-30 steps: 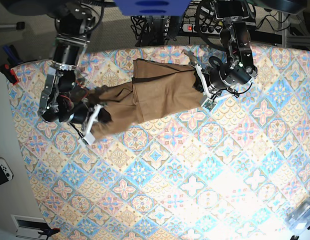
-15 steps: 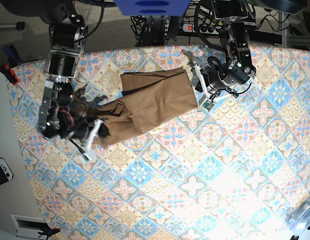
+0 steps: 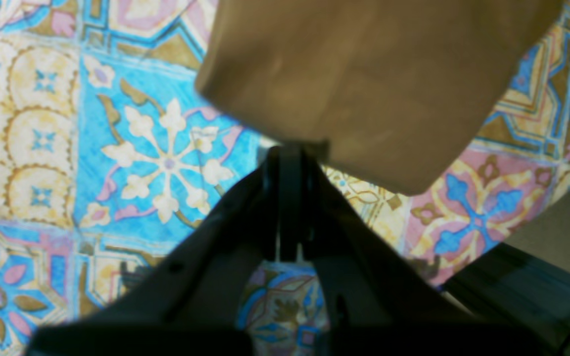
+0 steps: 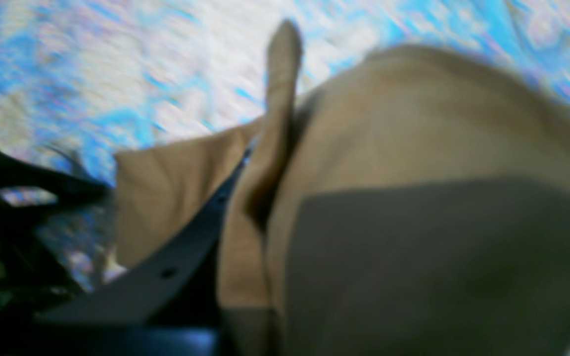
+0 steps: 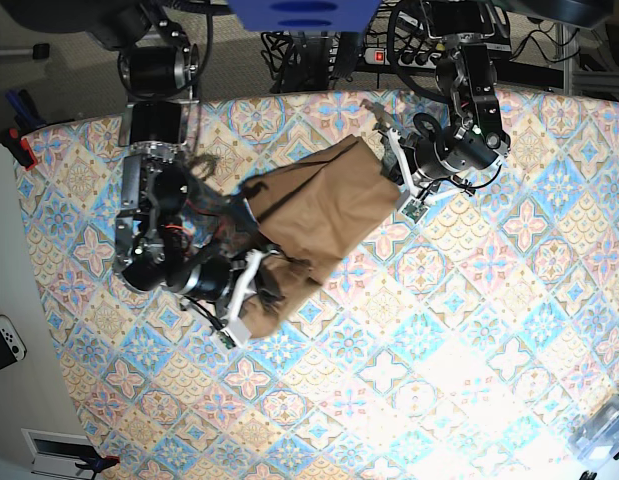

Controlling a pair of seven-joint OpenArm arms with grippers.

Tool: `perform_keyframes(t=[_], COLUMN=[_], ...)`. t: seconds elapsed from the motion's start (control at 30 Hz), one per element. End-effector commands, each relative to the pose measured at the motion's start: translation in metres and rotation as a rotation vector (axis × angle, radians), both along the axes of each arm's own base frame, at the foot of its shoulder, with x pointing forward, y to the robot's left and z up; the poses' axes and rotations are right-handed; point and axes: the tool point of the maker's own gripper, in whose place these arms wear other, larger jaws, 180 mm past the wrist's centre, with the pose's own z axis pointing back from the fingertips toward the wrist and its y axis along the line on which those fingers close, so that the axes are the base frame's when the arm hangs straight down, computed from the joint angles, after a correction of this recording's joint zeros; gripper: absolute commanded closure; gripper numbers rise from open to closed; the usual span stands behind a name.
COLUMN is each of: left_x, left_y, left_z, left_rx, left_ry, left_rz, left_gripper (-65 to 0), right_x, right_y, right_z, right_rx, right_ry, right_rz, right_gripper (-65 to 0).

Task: Layout the t-shirt on the table in an organized manner, then fold the t-shirt properly
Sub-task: 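Fold the held shirt end with the right gripper over onto the left gripper's fold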

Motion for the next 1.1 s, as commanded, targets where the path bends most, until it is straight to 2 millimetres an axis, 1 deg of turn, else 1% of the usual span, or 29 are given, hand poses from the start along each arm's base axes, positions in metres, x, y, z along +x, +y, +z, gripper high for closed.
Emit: perform_keyframes(t=[0.0,0.1,0.2,0.3,0.37,0.43,0.53,0.6,0.67,0.73,0.8,0.93,1.03,1.07], left_x=[0.006,0.0,-0.003,-0.004,-0.004,-0.004,-0.003,-0.003,-0.004,-0.005,-0.006,-0.005,-0.004,-0.004], left_y=[-0.002,-0.003,-0.005,-0.005,-0.005,-0.005,-0.006,-0.006,-0.006,-0.006,-0.006,-0.005,-0.005,-0.005], left_z=[0.004,-0.011,-0.018,-0.018,-0.018,-0.018,-0.017,-0.018,-0.018,-0.018,-0.018,-0.018,-0.017,-0.017], left_rx=[-0.015,-0.026,-0.04,-0.043,-0.043,-0.042,-0.045,-0.046,-0.046,-0.046,-0.046,-0.044,-0.042,-0.041], left_ry=[-0.022,0.031,0.054,0.055,0.055,0.056,0.05,0.053,0.055,0.057,0.058,0.056,0.056,0.054], left_rz=[-0.002,0.001,0.002,0.002,0.002,0.002,0.002,0.003,0.003,0.003,0.003,0.005,0.003,0.003], left_gripper=[0.0,0.0,0.0,0.0,0.0,0.0,0.0,0.0,0.0,0.0,0.0,0.0,0.0,0.0], right_x=[0.005,-0.018,-0.033,-0.036,-0.041,-0.044,-0.041,-0.043,-0.044,-0.043,-0.038,-0.033,-0.046,-0.05], right_y=[0.003,0.024,0.046,0.06,0.077,0.088,0.09,0.095,0.103,0.106,0.103,0.093,0.105,0.109], right_z=[0.012,-0.012,-0.024,-0.028,-0.029,-0.035,-0.045,-0.052,-0.054,-0.051,-0.051,-0.058,-0.066,-0.068], right_rx=[0.019,0.021,0.046,0.085,0.096,0.102,0.116,0.116,0.124,0.137,0.122,0.027,-0.02,-0.026], right_ry=[-0.026,0.073,0.088,0.095,0.091,0.096,0.125,0.139,0.126,0.105,0.081,0.042,0.036,0.037], right_rz=[-0.014,-0.001,0.029,-0.001,0.02,0.025,-0.037,-0.053,-0.047,-0.049,-0.063,-0.098,-0.043,-0.027], right_gripper=[0.0,0.0,0.0,0.0,0.0,0.0,0.0,0.0,0.0,0.0,0.0,0.0,0.0,-2.5])
